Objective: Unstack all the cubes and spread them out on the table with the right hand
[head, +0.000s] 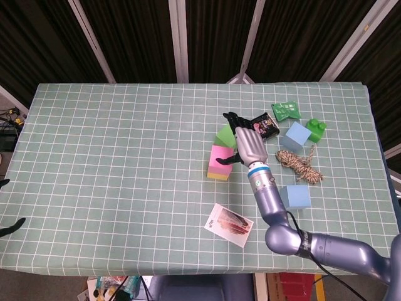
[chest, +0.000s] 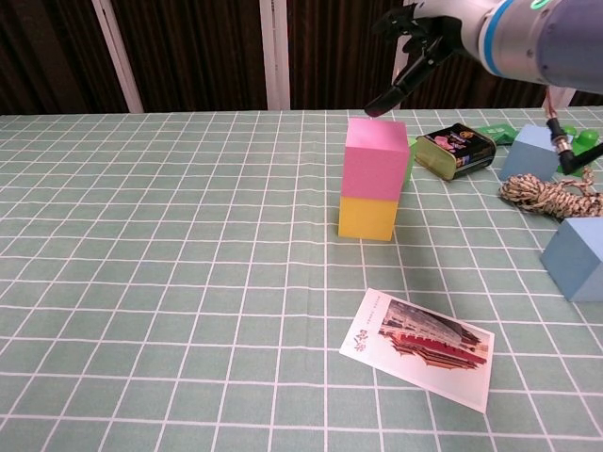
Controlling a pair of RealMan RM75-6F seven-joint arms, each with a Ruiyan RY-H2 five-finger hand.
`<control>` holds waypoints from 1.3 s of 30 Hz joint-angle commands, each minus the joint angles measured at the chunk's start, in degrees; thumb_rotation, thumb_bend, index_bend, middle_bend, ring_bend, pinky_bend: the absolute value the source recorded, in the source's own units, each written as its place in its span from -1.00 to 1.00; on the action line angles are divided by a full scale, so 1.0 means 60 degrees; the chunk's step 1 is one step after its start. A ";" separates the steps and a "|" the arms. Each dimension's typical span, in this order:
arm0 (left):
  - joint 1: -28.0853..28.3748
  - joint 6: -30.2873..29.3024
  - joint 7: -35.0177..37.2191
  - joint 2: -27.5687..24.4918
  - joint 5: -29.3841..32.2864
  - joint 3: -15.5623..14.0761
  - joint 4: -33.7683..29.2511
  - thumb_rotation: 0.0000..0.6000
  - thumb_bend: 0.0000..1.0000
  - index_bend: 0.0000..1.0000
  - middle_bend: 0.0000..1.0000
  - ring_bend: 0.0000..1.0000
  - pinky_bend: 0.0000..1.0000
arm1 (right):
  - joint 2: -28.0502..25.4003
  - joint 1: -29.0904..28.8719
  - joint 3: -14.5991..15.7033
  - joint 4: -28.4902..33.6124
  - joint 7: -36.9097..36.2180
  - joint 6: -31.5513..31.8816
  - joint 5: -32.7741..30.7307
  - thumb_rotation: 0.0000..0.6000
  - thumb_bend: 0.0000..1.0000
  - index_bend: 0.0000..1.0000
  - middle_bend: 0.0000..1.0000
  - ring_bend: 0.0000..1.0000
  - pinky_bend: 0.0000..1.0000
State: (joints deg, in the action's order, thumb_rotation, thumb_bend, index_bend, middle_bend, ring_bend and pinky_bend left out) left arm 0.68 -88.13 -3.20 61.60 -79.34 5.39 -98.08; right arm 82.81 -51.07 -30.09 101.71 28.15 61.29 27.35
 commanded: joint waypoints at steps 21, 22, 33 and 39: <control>-0.0043 -0.0031 0.0167 -0.0107 0.0001 -0.0026 -0.0050 1.00 -0.66 -0.61 -1.00 -1.00 -1.00 | 0.0577 -0.0462 0.0906 -0.0189 0.0057 0.0690 -0.0608 1.00 -0.78 -0.86 -0.85 -0.65 -1.00; -0.0041 -0.0026 0.0165 -0.0109 0.0002 -0.0027 -0.0052 1.00 -0.66 -0.61 -1.00 -1.00 -1.00 | 0.0621 -0.0494 0.0928 -0.0259 0.0090 0.0702 -0.0630 1.00 -0.78 -0.86 -0.83 -0.63 -1.00; -0.0034 0.0026 0.0212 -0.0151 0.0098 -0.0004 -0.0073 1.00 -0.66 -0.61 -1.00 -1.00 -1.00 | 0.1231 -0.0644 0.1095 -0.0875 0.0076 0.1081 -0.0430 1.00 -0.78 -0.80 -0.60 -0.41 -1.00; -0.0037 0.0019 0.0248 -0.0172 0.0077 -0.0012 -0.0073 1.00 -0.66 -0.60 -1.00 -1.00 -1.00 | 0.1491 -0.0645 0.1167 -0.1103 0.0086 0.1415 -0.0088 1.00 -0.78 -0.63 -0.26 -0.05 -0.95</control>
State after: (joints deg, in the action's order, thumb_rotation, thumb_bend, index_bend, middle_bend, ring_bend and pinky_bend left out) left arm 0.46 -88.01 -1.72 60.57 -78.89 5.31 -98.52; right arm 91.39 -55.00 -23.19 95.41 28.77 69.32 26.35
